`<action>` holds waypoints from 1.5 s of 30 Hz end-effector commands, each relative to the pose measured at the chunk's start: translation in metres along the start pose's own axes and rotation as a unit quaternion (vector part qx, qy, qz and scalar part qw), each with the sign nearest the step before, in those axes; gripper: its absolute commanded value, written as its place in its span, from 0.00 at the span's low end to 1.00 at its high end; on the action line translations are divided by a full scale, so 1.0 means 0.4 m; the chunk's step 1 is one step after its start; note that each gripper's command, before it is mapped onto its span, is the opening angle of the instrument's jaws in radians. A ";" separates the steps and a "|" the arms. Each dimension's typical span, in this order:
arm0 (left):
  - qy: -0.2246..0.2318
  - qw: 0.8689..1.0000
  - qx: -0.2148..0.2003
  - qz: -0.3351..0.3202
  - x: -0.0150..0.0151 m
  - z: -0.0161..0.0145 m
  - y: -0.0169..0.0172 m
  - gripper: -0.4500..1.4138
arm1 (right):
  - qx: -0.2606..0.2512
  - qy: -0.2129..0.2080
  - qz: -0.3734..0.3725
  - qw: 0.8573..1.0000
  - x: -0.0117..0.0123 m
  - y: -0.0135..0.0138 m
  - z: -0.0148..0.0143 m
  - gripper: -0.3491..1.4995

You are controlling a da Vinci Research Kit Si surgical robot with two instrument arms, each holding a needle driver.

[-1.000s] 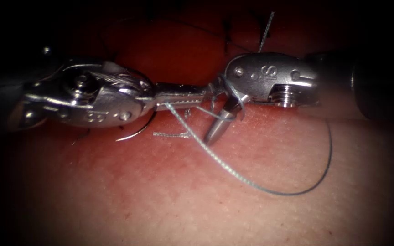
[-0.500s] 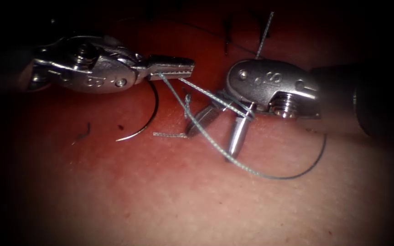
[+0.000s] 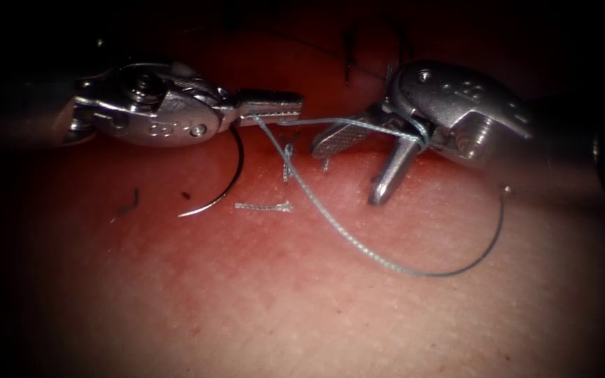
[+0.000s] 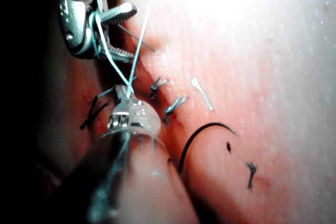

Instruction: Wound Closure

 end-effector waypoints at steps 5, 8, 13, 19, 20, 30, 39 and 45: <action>-0.012 1.000 0.025 -0.002 0.0052 0.0012 -0.0015 0.00 | -0.043 0.026 -0.006 0.999 -0.0004 0.0047 -0.0015 0.68; -0.022 0.999 0.035 -0.005 0.0086 0.0014 -0.0014 0.00 | -0.067 0.051 -0.006 0.996 -0.0009 0.0052 -0.0029 0.67; -0.042 0.998 0.052 -0.017 0.0091 0.0024 -0.0027 0.00 | -0.066 0.068 -0.012 0.995 -0.0022 0.0032 -0.0039 0.61; -0.041 0.997 0.057 -0.020 0.0080 0.0013 -0.0039 0.00 | -0.070 0.053 -0.013 0.996 -0.0027 0.0036 -0.0036 0.61; -0.042 0.997 0.064 -0.023 0.0070 0.0010 -0.0048 0.00 | -0.072 0.043 -0.015 0.996 -0.0038 0.0036 -0.0028 0.61; -0.053 0.993 0.093 -0.051 -0.0004 0.0034 -0.0084 0.00 | -0.047 0.026 -0.011 0.998 -0.0062 0.0017 -0.0008 0.60; -0.073 0.991 0.094 -0.062 -0.0068 0.0094 -0.0033 0.00 | -0.049 0.057 -0.004 0.997 -0.0020 -0.0005 0.0003 0.57; -0.077 0.991 0.094 -0.064 -0.0081 0.0103 -0.0012 0.00 | -0.082 0.093 0.001 0.992 -0.0005 -0.0005 0.0001 0.56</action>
